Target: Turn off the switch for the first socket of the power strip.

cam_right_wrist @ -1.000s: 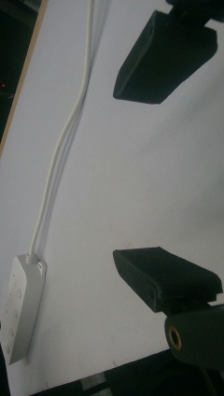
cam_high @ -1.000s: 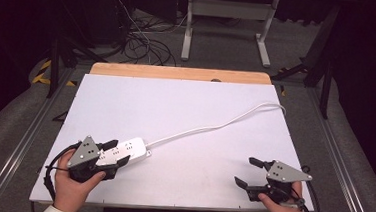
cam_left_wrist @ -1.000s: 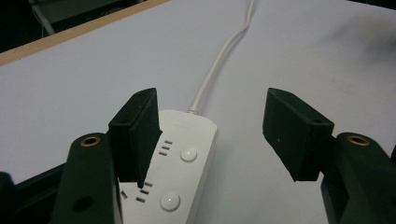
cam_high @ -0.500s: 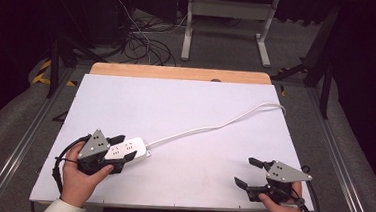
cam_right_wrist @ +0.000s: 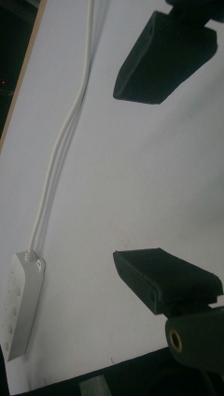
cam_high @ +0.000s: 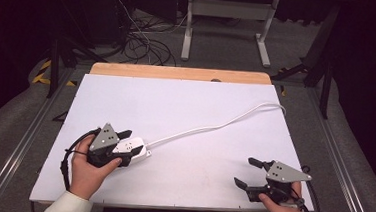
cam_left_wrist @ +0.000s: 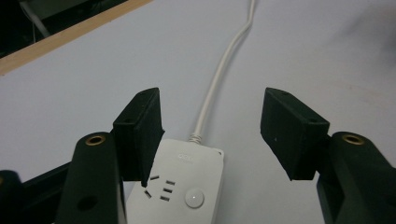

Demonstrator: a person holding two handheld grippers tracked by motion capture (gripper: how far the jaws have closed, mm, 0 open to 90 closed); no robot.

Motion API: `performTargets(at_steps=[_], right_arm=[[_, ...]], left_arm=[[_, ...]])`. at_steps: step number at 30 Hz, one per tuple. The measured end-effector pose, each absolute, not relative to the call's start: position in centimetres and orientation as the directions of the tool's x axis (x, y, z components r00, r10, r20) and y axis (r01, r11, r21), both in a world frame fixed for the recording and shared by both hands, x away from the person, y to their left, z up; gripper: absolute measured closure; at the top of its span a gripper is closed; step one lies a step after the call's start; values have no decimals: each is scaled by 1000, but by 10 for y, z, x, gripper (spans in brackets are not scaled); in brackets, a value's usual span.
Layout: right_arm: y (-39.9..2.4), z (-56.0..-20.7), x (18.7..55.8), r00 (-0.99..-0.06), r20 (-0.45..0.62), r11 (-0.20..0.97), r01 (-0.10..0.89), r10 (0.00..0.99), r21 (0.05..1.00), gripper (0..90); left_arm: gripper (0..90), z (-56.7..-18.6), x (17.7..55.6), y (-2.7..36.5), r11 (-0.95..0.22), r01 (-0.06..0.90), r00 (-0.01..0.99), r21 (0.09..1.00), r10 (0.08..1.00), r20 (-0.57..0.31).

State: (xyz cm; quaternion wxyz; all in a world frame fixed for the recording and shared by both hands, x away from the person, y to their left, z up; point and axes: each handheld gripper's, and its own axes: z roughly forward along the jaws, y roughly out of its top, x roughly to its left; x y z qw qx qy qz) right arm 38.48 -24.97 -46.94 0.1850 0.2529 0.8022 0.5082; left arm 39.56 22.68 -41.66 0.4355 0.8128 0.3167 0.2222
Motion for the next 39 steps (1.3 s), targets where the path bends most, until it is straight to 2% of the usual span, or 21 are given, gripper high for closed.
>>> performTargets(at_steps=[10, 21, 23, 24, 31, 39], right_arm=[[-250, -469, 385, -801, -43, 353, 214, 596, 911, 177], [-250, -470, 385, -802, -40, 356, 219, 596, 909, 178], [-250, -470, 385, -802, -40, 356, 219, 596, 908, 178], [-250, -470, 385, -802, -39, 356, 220, 596, 908, 179], [-250, -470, 385, -802, -39, 358, 222, 597, 907, 180], [-250, -470, 386, -799, -39, 359, 226, 601, 906, 188]], left_arm=[[471, -420, 407, 227, -430, 352, 702, 831, 709, 70], [785, -418, 410, 230, -453, 396, 735, 799, 677, 19], [813, -418, 411, 231, -466, 404, 742, 787, 670, 16], [879, -418, 411, 231, -474, 409, 742, 780, 671, 19], [900, -416, 414, 230, -500, 458, 733, 735, 681, 6], [900, -411, 418, 229, -562, 475, 742, 677, 670, 36]])
